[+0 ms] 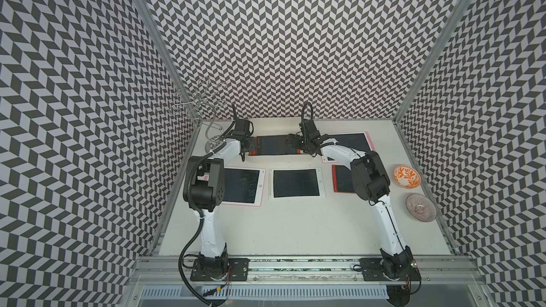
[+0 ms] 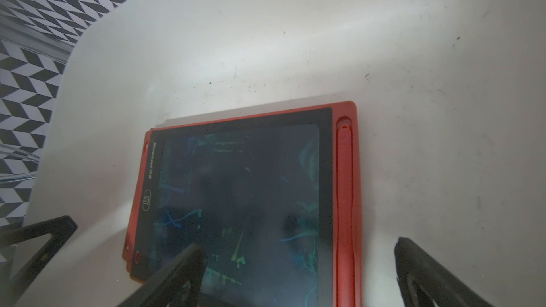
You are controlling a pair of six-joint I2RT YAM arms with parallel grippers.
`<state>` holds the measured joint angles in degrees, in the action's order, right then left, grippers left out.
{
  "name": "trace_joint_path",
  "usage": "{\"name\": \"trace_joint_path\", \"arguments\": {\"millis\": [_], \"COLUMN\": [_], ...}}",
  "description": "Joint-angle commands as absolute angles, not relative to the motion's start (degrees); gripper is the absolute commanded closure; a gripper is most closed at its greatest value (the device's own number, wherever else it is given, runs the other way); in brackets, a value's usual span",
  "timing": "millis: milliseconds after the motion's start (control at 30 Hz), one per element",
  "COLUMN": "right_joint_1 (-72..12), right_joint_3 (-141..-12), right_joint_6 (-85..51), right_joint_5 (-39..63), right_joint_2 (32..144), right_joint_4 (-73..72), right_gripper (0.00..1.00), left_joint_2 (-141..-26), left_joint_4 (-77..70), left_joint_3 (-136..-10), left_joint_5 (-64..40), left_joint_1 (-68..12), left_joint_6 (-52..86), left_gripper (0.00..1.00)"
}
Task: Take out the writing tablet from the storage box
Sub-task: Pick up the writing tablet from the storage box.
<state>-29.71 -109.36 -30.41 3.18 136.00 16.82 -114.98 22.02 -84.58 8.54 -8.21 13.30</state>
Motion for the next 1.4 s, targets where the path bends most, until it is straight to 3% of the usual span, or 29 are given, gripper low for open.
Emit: {"name": "trace_joint_path", "arguments": {"millis": [0, 233, 567, 1367], "right_joint_1": [-29.86, -30.15, -30.50, -31.29], "right_joint_3": [-111.18, -111.38, -111.51, -113.42], "right_joint_6": [-30.07, -29.34, -28.84, -30.96], "right_joint_5": [2.20, 2.15, 5.33, 26.23], "right_joint_2": [137.34, 138.11, 138.80, 140.72], "right_joint_4": [15.87, 16.45, 15.95, 6.52], "right_gripper": [0.01, 0.01, 0.00, 0.02], "left_joint_2": [-114.87, -115.05, -114.11, -114.33], "left_joint_4": [21.18, 21.45, 21.43, 21.52], "left_joint_3": [-86.05, -86.41, -86.05, -86.32], "left_joint_5": [8.56, 7.48, 7.25, 5.71], "left_joint_1": [-7.90, -7.98, -8.18, -10.28], "left_joint_6": [12.79, 12.80, 12.23, 11.97], "left_gripper": [0.78, 1.00, 1.00, 1.00]}}
